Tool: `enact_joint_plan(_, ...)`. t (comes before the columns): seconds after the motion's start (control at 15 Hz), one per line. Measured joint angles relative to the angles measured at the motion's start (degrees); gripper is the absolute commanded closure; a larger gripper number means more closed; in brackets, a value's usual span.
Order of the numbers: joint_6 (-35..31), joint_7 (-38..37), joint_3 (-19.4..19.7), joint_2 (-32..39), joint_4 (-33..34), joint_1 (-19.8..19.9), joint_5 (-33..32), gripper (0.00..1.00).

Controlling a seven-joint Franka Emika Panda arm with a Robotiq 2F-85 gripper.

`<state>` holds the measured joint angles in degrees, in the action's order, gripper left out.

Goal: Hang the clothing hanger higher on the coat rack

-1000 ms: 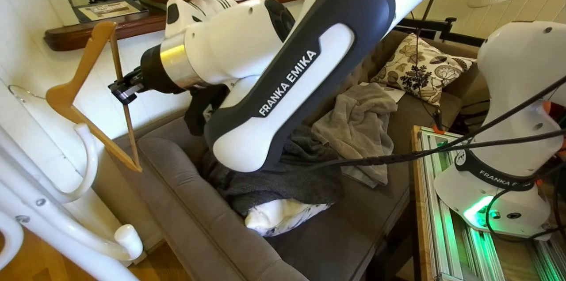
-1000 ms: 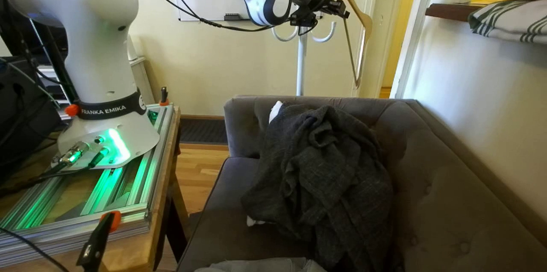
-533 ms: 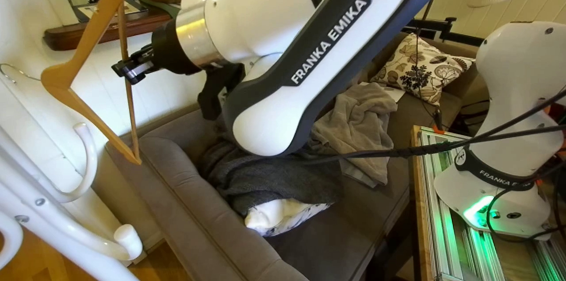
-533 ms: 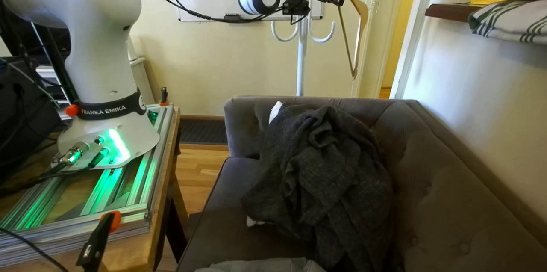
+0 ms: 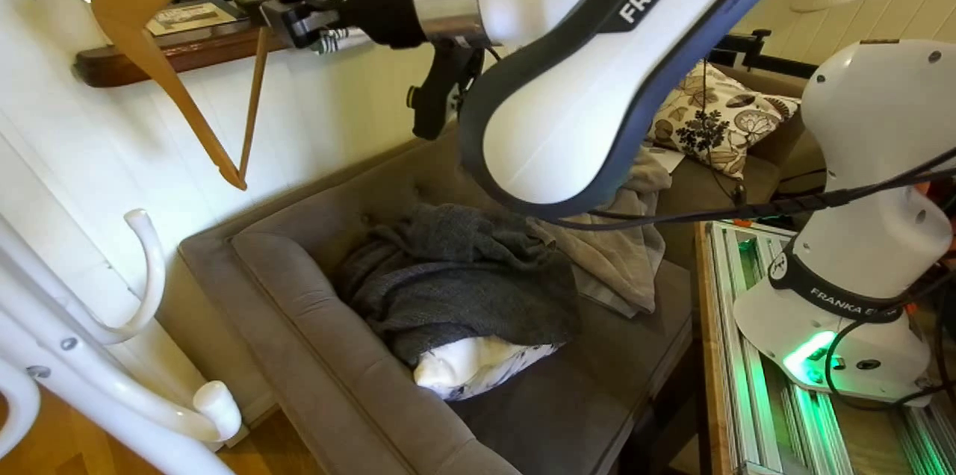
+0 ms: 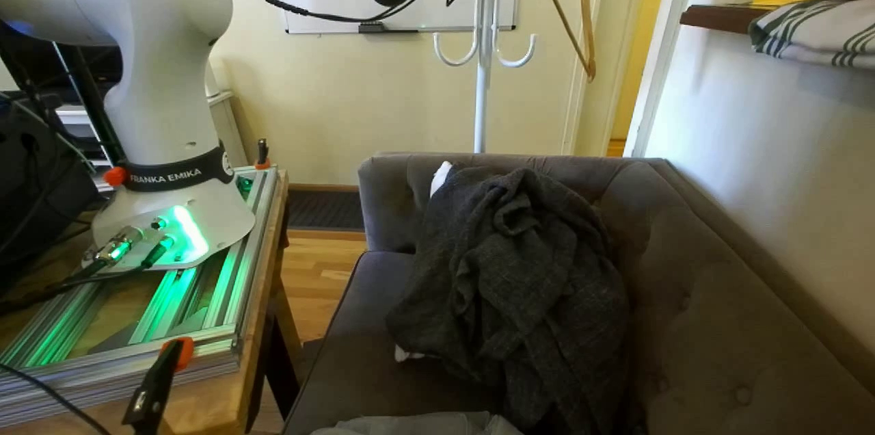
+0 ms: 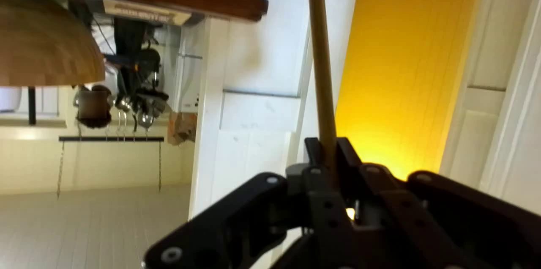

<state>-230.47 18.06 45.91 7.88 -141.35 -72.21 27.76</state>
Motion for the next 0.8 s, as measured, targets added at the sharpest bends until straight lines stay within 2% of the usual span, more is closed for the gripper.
enact_joint_plan(0.07,-4.0,3.0,-2.3,-1.4,-1.1,0.8,0.0,0.97)
enact_joint_plan(0.2,-11.8,9.0,-10.9,-3.4,-2.7,5.7,0.3,0.97)
enact_joint_plan(0.27,-12.5,12.3,-12.0,-4.2,-2.5,5.5,0.7,0.97)
enact_joint_plan(0.47,-11.6,24.0,-10.4,-6.7,2.8,2.2,4.1,0.97)
enact_joint_plan(0.53,-11.6,27.8,-10.4,-7.5,4.8,1.8,5.2,0.89)
enact_joint_plan(0.67,-11.1,32.8,-16.8,-8.9,8.4,7.7,5.4,0.89)
enact_joint_plan(0.8,-11.0,34.5,-20.2,-9.6,9.7,11.1,5.4,0.89)
